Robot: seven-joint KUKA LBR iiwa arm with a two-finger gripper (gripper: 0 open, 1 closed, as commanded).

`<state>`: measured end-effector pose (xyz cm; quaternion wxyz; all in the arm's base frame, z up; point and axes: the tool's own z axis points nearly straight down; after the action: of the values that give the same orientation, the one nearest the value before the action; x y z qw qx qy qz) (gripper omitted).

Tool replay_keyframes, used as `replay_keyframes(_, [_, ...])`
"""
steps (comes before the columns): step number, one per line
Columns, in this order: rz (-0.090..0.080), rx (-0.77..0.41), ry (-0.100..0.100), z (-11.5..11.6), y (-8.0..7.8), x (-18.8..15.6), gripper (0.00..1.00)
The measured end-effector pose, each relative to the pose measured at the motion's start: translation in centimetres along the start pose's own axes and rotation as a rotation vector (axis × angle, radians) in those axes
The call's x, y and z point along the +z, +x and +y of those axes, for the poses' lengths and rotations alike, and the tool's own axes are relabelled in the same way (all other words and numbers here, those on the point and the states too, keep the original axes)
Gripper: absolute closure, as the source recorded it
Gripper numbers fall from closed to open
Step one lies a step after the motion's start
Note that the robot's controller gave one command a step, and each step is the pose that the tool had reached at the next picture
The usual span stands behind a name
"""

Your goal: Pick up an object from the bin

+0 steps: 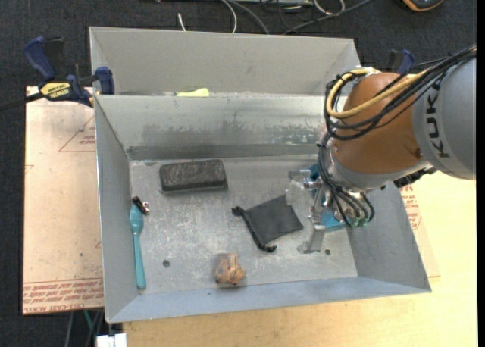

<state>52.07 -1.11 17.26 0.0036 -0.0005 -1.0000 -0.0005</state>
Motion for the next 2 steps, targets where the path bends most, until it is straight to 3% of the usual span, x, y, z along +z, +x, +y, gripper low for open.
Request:
replay_keyframes(1, [-0.008, -0.001, 0.0, 0.0, -0.2, -0.4, 0.0])
replay_keyframes(2, [-0.014, -0.019, 0.0, 1.8, -2.2, 5.4, 0.0])
